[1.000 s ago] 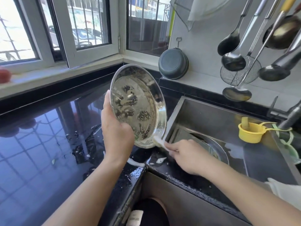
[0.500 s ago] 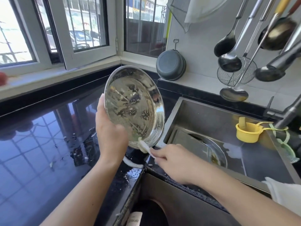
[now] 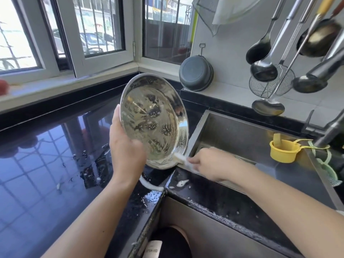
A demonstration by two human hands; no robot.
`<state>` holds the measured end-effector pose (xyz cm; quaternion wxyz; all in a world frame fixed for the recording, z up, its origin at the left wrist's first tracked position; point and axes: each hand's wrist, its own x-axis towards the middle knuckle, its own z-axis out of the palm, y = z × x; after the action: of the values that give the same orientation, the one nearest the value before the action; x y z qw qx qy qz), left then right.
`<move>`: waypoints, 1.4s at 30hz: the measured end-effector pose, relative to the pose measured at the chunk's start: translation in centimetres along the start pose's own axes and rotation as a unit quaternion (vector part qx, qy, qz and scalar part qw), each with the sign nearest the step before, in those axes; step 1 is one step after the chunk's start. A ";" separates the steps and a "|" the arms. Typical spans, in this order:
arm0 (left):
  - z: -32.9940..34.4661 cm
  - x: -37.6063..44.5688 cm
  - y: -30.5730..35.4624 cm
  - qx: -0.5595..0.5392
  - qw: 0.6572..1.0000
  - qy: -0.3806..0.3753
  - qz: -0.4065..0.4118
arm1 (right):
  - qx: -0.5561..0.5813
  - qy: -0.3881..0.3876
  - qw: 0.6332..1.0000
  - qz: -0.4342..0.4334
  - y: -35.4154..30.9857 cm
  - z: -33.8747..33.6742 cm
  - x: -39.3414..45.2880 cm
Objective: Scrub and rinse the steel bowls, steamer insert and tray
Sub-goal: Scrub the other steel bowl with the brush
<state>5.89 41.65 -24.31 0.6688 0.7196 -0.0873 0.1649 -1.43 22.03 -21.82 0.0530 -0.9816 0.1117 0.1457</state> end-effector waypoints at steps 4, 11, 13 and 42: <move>-0.1 1.0 0.1 0.009 0.999 -0.038 0.005 | -0.013 0.022 0.999 0.023 0.5 -0.5 0.8; 1.4 -1.9 -0.5 -0.057 0.993 0.017 -0.106 | -0.015 -0.005 0.999 -0.034 -2.9 1.5 -0.2; 1.9 -3.1 -0.9 -0.056 0.993 -0.001 -0.108 | 0.016 -0.004 0.999 -0.049 -3.0 1.3 0.1; -0.2 0.1 1.5 -0.017 0.997 -0.055 -0.048 | -0.073 -0.044 0.995 -0.047 -2.8 -1.7 3.2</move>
<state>5.45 41.77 -22.89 0.6825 0.7194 -0.0921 0.0909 2.70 23.86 -20.92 -0.0068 -0.9796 0.0523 0.1937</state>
